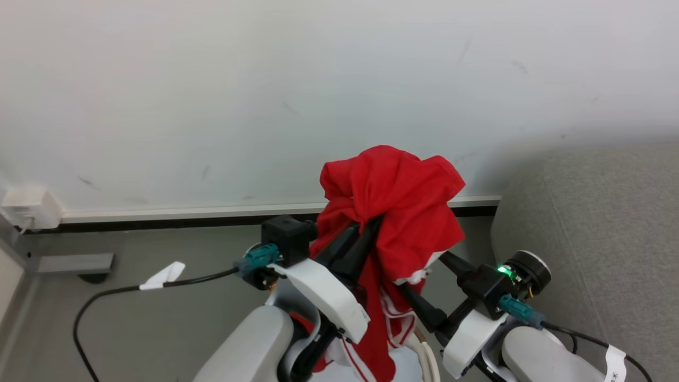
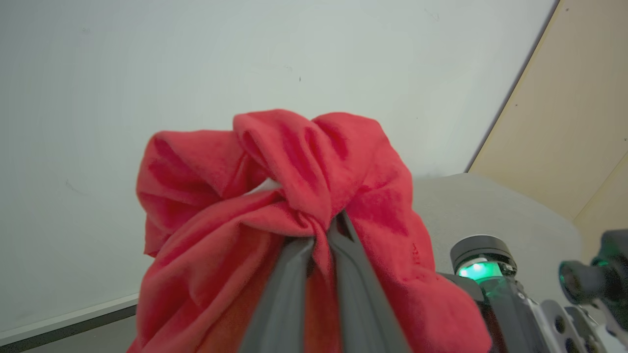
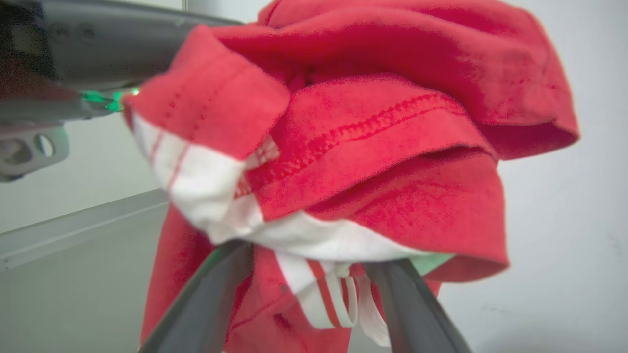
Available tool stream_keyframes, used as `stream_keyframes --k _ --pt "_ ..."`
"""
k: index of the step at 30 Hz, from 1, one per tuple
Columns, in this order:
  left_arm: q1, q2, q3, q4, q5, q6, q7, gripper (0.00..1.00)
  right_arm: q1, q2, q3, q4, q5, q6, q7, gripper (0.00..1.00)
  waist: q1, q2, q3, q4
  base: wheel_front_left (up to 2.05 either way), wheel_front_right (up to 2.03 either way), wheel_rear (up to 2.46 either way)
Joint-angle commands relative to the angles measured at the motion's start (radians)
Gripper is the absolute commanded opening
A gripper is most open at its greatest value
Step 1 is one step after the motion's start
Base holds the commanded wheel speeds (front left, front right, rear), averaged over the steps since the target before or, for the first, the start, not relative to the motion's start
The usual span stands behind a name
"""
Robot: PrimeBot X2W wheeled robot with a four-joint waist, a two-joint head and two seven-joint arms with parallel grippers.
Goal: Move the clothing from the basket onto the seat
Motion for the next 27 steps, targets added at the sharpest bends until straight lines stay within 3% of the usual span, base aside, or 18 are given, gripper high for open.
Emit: stream_keyframes --k 1,8,9,11,27 --pt "-0.008 -0.003 -0.006 -0.001 -0.016 -0.006 0.003 0.0 -0.015 0.004 -0.014 0.01 -0.004 -0.002 0.001 1.0 -0.0001 0.0 -0.003 0.014 0.0 0.0 0.0" --pt "0.002 -0.013 -0.056 0.0 -0.029 -0.016 0.02 0.0 -0.048 0.021 -0.02 0.046 0.03 -0.002 0.001 1.0 -0.0001 0.0 -0.012 0.054 0.0 0.0 0.0" --pt "0.003 -0.014 -0.06 0.001 -0.032 -0.016 0.021 0.0 -0.051 0.024 -0.024 0.047 0.034 -0.002 0.001 0.74 -0.0001 0.0 -0.013 0.058 0.0 0.0 0.0" --pt "0.007 -0.015 -0.066 0.005 -0.034 -0.015 0.02 0.0 -0.055 0.028 -0.038 0.046 0.036 -0.002 0.001 0.01 -0.0001 0.0 -0.015 0.063 0.0 0.0 0.0" --pt "0.035 0.013 -0.039 0.03 -0.06 0.014 -0.006 0.0 0.008 -0.019 -0.024 0.015 0.11 -0.002 0.001 0.0 -0.0001 0.0 -0.026 0.043 0.0 0.0 0.0"
